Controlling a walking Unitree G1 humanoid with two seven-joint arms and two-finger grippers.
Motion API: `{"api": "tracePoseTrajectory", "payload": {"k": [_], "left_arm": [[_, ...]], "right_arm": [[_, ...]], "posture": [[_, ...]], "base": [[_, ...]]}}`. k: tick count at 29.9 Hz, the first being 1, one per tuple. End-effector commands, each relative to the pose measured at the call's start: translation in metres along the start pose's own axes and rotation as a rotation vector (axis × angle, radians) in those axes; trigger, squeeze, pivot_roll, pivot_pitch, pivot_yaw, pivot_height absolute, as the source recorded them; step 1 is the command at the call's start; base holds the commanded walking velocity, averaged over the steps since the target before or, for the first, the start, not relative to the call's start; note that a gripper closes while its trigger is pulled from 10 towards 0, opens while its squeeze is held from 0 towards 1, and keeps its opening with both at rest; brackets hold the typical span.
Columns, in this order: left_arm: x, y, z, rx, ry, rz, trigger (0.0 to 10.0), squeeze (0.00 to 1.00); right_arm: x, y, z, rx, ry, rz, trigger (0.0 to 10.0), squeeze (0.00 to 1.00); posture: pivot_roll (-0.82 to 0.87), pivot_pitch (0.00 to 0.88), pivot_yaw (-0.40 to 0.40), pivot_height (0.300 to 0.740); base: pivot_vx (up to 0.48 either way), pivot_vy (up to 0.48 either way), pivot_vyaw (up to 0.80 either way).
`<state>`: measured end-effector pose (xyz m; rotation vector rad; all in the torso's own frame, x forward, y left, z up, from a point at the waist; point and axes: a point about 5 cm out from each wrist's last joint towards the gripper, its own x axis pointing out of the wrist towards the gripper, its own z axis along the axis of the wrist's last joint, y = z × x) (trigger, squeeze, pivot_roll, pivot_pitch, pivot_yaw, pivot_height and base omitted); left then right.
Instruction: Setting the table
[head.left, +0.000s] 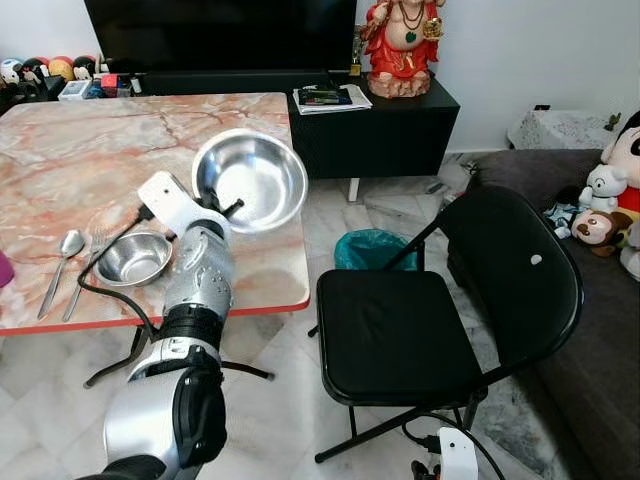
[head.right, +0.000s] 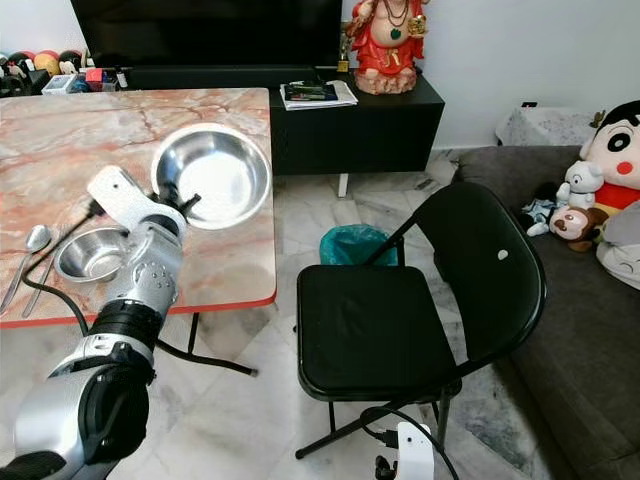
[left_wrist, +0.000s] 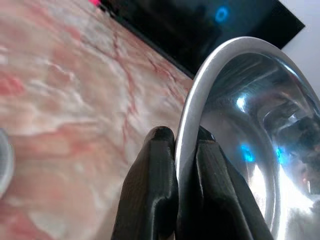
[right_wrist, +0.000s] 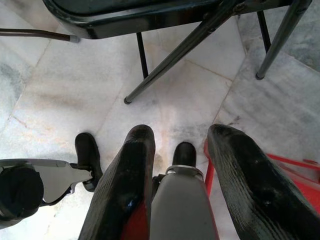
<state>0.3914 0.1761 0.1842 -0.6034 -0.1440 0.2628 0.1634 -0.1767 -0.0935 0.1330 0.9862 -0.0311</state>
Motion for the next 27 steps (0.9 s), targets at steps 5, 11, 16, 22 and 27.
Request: {"api": "tracePoseTrajectory", "payload": {"k": [5,11,16,22,27], "left_arm": [[-0.007,0.010,0.031,0.159,-0.190,-0.069,10.0,0.00],[-0.027,0.003,0.032,0.508,-0.270,-0.277,10.0,0.00],[-0.030,0.010,0.036,0.653,-0.312,-0.276,10.0,0.00],[-0.029,0.008,0.041,0.646,-0.325,-0.255,10.0,0.00],[-0.028,0.007,0.040,0.641,-0.326,-0.223,10.0,0.00]], "right_arm": [[0.001,-0.003,0.007,0.004,-0.027,-0.010,10.0,0.00],[0.001,-0.006,0.015,0.017,-0.064,-0.017,10.0,0.00],[0.000,-0.014,0.019,0.009,-0.081,-0.031,10.0,0.00],[-0.001,-0.018,0.018,0.007,-0.086,-0.034,10.0,0.00],[-0.002,-0.019,0.017,0.006,-0.087,-0.033,10.0,0.00]], "posture": [[0.01,0.000,-0.023,0.740],[0.00,0.000,-0.028,0.740],[0.00,0.000,-0.034,0.740],[0.00,0.000,-0.038,0.740],[0.00,0.000,-0.039,0.740]], "base": [[0.000,0.000,0.00],[0.000,0.000,0.00],[0.000,0.052,0.00],[0.000,0.465,0.00],[0.000,0.480,0.00]]}}
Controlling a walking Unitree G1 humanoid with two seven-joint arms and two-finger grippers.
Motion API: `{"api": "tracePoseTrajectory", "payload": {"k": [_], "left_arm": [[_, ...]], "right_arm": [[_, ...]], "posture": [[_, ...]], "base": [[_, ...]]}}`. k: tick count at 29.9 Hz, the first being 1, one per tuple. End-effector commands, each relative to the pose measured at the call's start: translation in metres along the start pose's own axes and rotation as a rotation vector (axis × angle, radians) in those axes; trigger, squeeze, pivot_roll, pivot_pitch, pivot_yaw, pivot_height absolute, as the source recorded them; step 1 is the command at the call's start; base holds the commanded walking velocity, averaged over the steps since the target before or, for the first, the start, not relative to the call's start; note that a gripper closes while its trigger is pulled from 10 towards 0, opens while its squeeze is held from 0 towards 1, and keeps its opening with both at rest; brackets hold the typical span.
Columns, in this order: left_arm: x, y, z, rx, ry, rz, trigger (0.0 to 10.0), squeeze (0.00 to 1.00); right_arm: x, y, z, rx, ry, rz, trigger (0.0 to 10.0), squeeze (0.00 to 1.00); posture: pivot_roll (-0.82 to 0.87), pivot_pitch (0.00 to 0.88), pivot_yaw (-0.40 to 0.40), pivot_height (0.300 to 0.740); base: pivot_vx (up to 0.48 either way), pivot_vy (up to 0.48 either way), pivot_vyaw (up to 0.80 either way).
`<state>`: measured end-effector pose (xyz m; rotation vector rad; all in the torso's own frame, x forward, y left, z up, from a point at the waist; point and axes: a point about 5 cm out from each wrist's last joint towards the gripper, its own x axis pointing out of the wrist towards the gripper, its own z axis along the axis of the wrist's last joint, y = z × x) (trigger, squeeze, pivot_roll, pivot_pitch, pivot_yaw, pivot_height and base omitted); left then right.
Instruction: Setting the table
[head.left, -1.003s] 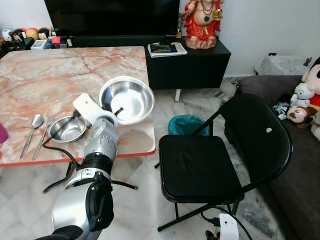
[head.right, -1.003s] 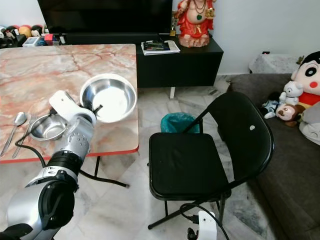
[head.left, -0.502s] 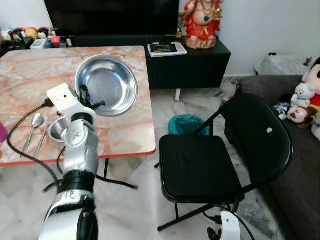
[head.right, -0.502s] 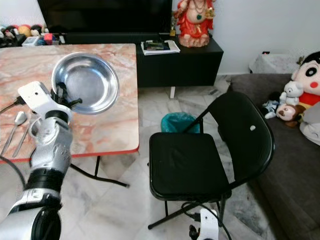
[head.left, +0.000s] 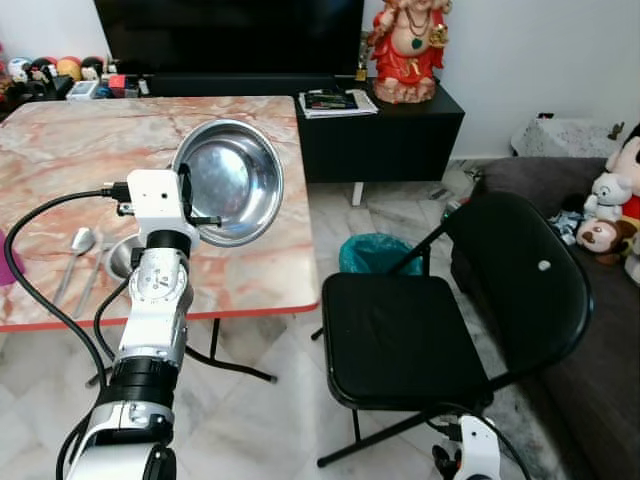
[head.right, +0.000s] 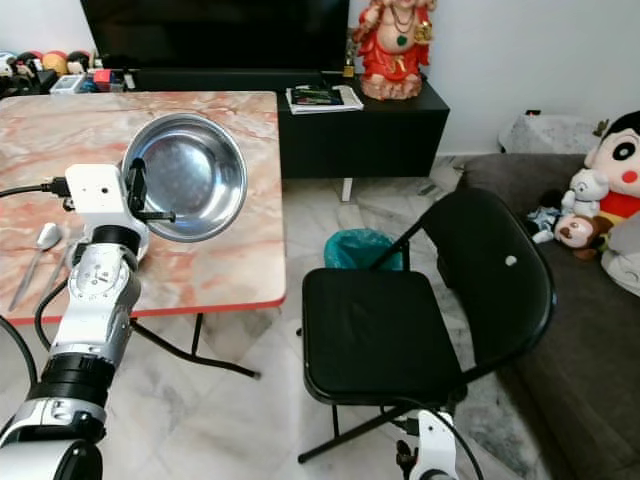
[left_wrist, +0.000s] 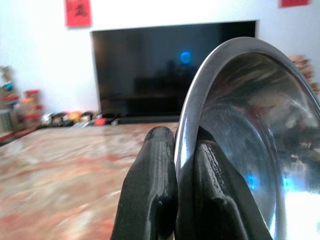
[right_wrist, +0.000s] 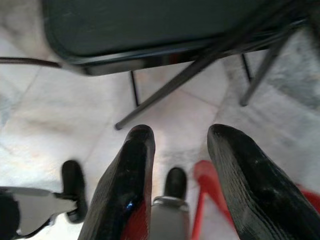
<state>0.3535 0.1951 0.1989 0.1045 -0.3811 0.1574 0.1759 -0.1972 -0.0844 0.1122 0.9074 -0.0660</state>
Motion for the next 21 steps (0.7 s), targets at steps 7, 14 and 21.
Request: {"api": "tracePoseTrajectory", "payload": {"k": [7,14,21], "left_arm": [[0.004,0.001,0.011,-0.010,-0.034,0.030,10.0,0.00],[-0.006,0.000,0.011,-0.011,-0.035,0.026,10.0,0.00],[-0.027,0.023,-0.005,0.023,0.040,0.092,10.0,0.00]], "right_arm": [[0.000,0.000,-0.001,0.012,-0.007,0.004,10.0,0.00],[-0.001,-0.004,0.000,0.017,-0.009,0.000,10.0,0.00],[-0.002,-0.014,0.003,0.024,-0.015,-0.012,10.0,0.00]], "posture": [[0.00,0.000,-0.038,0.740],[0.00,0.000,-0.028,0.740],[0.01,0.000,-0.028,0.740]], "base": [[0.000,0.480,0.00],[0.000,0.480,0.00],[0.000,0.480,0.00]]}}
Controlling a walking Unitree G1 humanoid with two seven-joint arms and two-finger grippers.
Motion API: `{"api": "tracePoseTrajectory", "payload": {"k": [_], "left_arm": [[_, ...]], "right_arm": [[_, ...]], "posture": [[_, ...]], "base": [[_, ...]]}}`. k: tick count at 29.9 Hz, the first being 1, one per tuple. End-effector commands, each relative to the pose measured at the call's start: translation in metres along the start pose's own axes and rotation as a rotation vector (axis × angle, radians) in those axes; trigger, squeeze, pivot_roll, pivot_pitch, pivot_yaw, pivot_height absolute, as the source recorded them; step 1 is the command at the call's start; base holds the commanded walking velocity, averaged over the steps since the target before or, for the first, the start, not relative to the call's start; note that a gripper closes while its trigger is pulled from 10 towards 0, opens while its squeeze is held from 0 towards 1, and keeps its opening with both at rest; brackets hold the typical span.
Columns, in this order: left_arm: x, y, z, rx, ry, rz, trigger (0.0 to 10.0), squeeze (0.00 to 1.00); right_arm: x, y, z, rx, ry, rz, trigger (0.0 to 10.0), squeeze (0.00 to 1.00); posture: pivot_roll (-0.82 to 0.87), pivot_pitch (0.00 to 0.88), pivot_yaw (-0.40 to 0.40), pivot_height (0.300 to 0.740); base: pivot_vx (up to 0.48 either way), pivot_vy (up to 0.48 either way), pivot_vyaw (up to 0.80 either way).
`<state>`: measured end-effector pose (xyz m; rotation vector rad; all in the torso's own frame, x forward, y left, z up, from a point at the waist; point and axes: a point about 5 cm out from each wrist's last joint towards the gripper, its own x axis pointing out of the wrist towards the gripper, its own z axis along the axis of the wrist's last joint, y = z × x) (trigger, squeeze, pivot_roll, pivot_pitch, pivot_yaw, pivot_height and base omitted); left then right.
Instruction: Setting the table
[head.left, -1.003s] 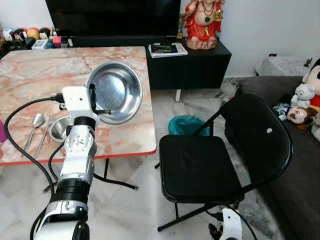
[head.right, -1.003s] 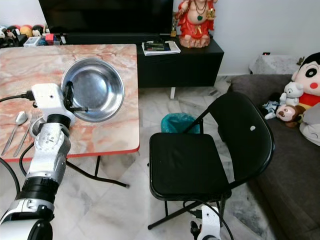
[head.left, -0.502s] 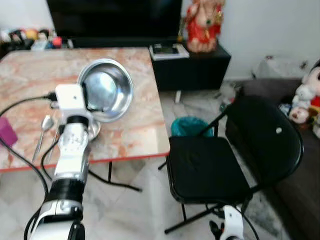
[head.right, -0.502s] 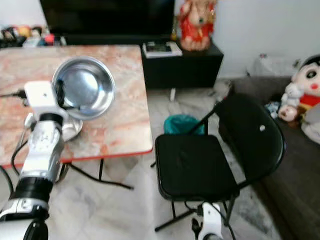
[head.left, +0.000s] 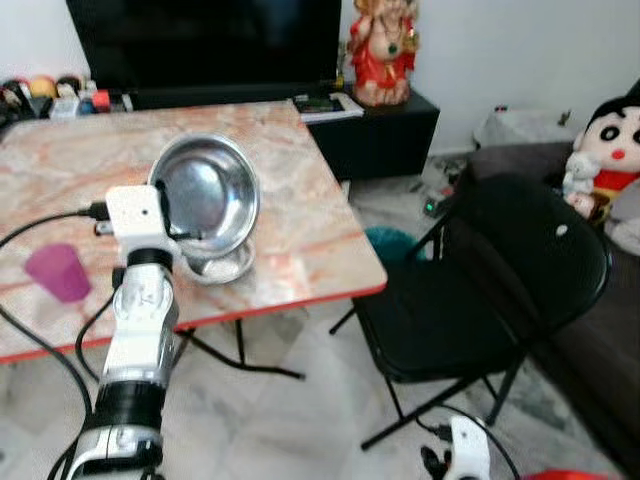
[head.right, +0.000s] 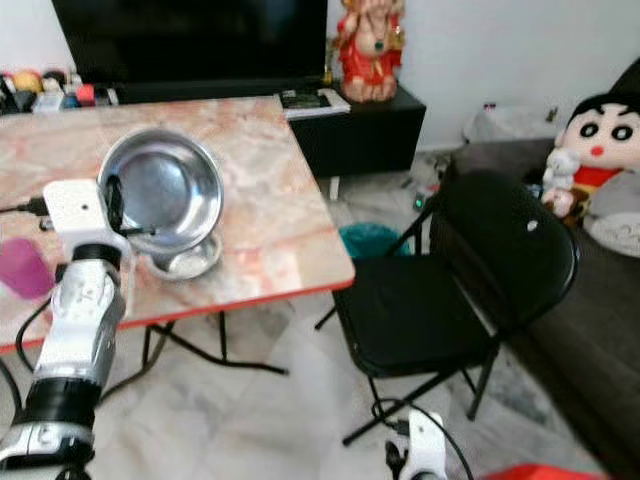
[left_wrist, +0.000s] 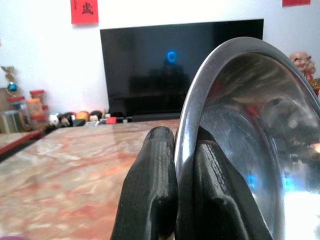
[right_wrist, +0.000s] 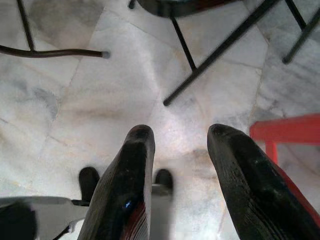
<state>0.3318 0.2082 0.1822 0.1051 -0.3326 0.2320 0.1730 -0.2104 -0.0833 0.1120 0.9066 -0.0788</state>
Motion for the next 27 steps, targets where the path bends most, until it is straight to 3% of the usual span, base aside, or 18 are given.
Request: {"api": "tracePoseTrajectory", "payload": {"k": [1,12,18,22,27], "left_arm": [[-0.004,0.010,0.002,0.007,-0.005,0.029,10.0,0.00],[-0.032,0.053,-0.008,0.096,0.060,0.132,10.0,0.00],[-0.038,0.057,-0.008,0.105,0.068,0.138,10.0,0.00],[-0.061,0.070,-0.009,0.147,0.092,0.173,10.0,0.00],[-0.065,0.061,0.000,0.075,0.072,0.154,10.0,0.00]], "right_arm": [[0.000,-0.001,0.003,0.019,-0.014,-0.001,10.0,0.00],[0.001,0.009,0.000,0.012,-0.013,0.015,10.0,0.00],[0.002,0.012,-0.001,0.011,-0.013,0.019,10.0,0.00],[0.001,0.014,-0.003,0.010,-0.013,0.021,10.0,0.00],[0.002,0.014,0.001,0.003,-0.016,0.022,10.0,0.00]], "posture": [[0.01,0.000,-0.028,0.740],[0.05,0.000,-0.037,0.740],[0.05,0.000,-0.037,0.740],[0.06,0.000,-0.042,0.740],[0.07,0.000,-0.044,0.740]], "base": [[0.000,0.480,0.00],[0.000,0.480,0.00],[0.000,0.480,0.00],[0.000,0.480,0.00],[0.000,0.480,0.00]]}}
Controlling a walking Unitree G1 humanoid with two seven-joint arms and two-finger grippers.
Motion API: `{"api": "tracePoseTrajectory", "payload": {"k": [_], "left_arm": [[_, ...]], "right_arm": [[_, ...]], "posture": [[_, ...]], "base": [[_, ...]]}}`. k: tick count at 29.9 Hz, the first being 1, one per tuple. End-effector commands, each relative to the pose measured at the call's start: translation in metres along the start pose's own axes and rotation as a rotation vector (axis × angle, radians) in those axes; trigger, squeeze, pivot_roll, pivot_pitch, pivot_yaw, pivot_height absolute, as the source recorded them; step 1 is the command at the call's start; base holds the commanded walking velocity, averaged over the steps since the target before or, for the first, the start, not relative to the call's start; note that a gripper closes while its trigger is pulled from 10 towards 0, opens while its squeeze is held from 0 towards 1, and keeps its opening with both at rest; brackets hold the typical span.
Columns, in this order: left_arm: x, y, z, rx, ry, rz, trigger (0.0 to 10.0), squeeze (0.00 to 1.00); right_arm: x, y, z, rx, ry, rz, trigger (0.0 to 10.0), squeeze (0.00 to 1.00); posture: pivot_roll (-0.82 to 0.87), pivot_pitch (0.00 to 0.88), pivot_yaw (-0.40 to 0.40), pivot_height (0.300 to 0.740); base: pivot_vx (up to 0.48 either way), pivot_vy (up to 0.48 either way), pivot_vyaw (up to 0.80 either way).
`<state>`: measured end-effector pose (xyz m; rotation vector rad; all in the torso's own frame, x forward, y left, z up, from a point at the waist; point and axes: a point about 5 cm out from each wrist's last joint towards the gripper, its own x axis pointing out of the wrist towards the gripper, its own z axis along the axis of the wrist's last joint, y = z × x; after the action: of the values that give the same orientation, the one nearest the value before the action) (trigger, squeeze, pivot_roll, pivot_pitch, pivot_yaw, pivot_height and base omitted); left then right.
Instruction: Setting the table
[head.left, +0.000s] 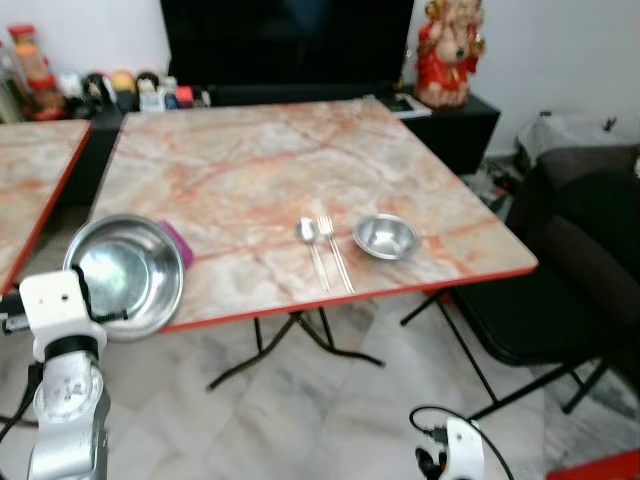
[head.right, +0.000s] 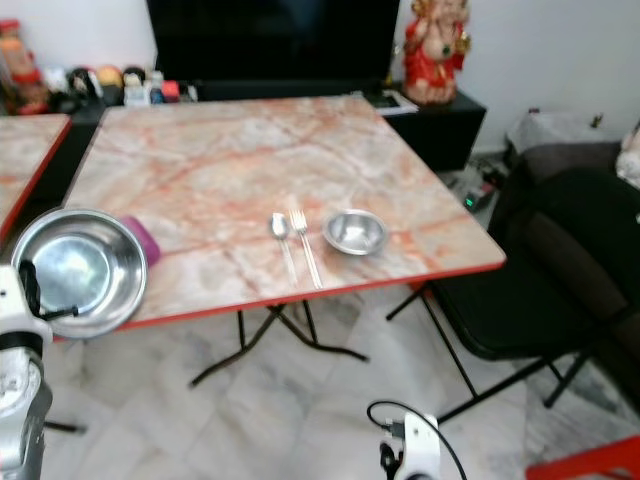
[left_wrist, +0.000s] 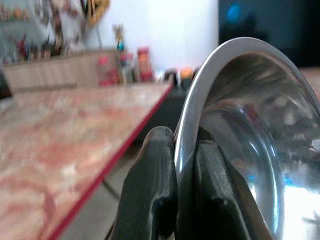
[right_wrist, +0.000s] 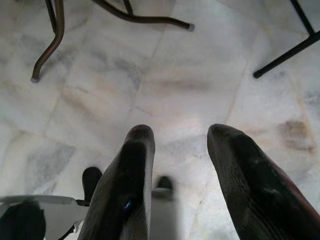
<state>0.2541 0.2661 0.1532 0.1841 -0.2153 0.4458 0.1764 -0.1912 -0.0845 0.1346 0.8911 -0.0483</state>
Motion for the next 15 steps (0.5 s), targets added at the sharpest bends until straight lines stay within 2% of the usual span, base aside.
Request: {"api": "tracePoseTrajectory", "payload": {"k": [1,2,9,15], "left_arm": [[0.000,-0.013,0.014,-0.070,-0.037,-0.042,10.0,0.00],[0.000,-0.015,0.015,-0.097,-0.037,-0.049,10.0,0.00],[-0.001,-0.022,0.017,-0.127,-0.022,-0.101,10.0,0.00],[-0.003,-0.009,0.011,-0.189,0.027,-0.045,10.0,0.00]], "right_arm": [[-0.001,-0.006,0.002,-0.005,-0.003,-0.015,10.0,0.00],[-0.001,-0.006,0.002,-0.005,-0.003,-0.016,10.0,0.00],[-0.001,-0.006,0.001,-0.001,-0.004,-0.027,10.0,0.00],[-0.001,-0.004,0.000,0.004,-0.002,-0.026,10.0,0.00]], "posture": [[0.07,0.000,-0.044,0.740],[0.07,0.000,-0.044,0.740],[0.07,0.000,-0.032,0.740],[0.08,0.000,-0.031,0.740]], "base": [[0.000,0.480,0.00],[0.000,0.311,0.00],[0.000,0.000,0.00],[0.000,0.000,0.00]]}}
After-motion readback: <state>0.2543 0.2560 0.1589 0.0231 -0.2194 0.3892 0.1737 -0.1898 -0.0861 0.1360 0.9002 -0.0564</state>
